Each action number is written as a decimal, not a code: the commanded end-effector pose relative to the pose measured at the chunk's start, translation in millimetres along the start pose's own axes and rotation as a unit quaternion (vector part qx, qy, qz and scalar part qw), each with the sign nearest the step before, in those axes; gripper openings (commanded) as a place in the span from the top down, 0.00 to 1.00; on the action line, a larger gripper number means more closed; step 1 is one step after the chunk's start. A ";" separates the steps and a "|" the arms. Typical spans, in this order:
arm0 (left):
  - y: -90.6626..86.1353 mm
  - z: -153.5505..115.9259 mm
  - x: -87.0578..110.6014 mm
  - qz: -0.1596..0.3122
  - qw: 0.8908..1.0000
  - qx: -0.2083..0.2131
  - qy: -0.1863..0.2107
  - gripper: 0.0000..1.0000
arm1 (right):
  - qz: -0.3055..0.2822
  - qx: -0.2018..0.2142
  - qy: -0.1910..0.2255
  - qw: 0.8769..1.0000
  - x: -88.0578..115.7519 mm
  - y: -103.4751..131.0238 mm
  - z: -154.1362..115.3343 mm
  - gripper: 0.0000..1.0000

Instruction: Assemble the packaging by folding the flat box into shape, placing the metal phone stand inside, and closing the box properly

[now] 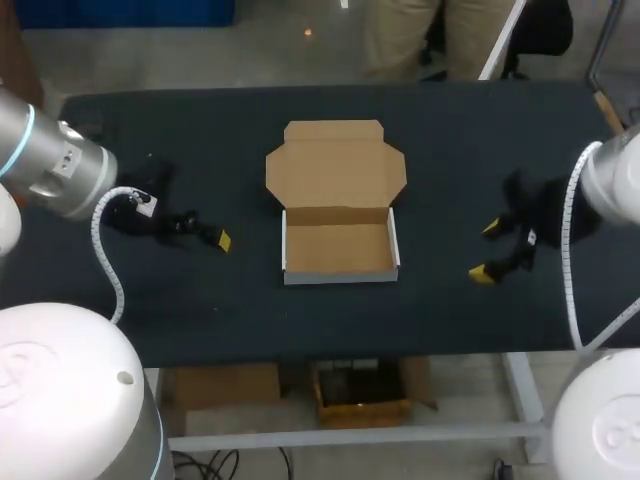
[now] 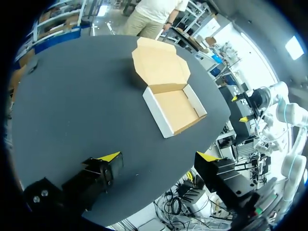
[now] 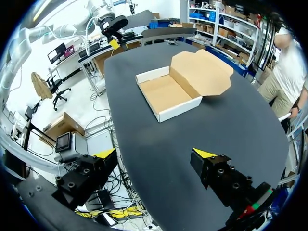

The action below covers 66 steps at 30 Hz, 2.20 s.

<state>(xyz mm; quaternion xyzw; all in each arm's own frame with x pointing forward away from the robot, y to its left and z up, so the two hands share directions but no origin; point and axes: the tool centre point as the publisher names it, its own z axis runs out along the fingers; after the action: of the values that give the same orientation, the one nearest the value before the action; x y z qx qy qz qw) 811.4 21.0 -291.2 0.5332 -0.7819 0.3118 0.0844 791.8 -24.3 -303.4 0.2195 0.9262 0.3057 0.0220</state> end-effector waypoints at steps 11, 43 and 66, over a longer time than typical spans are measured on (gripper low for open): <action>0.3 -32.0 12.1 -0.081 0.992 -0.023 -0.090 0.00 | 0.123 0.064 -0.040 0.990 1.5 -12.5 -54.4 0.00; -17.1 -77.1 22.8 -0.177 0.963 -0.023 -0.204 0.00 | 0.319 0.126 -0.144 0.928 -9.1 -64.1 -130.4 0.00; -12.8 -76.7 26.2 -0.188 0.958 -0.048 -0.214 0.00 | 0.387 0.108 -0.166 0.901 -29.1 -66.6 -132.2 0.00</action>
<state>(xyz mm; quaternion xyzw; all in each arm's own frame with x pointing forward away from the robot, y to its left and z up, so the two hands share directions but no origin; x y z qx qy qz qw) 796.8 42.1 -212.8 0.7185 -0.6826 0.1337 0.0004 767.7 -156.8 -234.2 0.6088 0.7790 0.1464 0.0323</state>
